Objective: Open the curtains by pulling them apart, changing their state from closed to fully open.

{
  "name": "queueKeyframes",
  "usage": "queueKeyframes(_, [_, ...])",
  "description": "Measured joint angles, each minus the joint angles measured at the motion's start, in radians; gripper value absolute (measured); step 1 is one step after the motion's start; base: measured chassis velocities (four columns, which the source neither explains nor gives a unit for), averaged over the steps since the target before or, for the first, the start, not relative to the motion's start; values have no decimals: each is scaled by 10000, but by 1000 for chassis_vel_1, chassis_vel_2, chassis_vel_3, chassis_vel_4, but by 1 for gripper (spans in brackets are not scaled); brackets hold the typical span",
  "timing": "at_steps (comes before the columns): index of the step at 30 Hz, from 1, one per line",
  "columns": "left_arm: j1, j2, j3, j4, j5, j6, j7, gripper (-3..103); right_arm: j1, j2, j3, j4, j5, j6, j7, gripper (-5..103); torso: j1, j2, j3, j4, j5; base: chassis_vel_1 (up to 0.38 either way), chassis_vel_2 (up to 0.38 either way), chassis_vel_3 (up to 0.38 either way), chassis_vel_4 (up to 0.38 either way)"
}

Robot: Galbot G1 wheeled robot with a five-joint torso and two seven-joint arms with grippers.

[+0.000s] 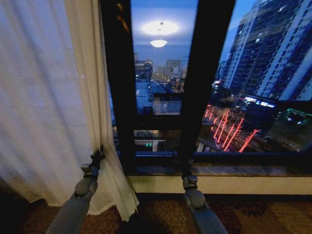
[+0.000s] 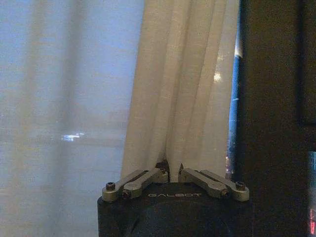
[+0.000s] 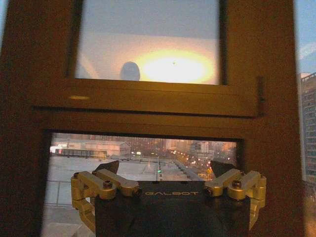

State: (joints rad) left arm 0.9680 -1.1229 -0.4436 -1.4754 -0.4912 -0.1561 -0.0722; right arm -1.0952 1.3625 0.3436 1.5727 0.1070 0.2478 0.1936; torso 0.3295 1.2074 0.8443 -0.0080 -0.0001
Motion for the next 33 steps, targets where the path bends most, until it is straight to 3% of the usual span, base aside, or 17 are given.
queueKeyframes(33, [123,-49,-78,-2,36,-145,-1,0,0,1,-2,0,0,0,-1,100,0,1,-1,3,-3,330,329,-330,-329])
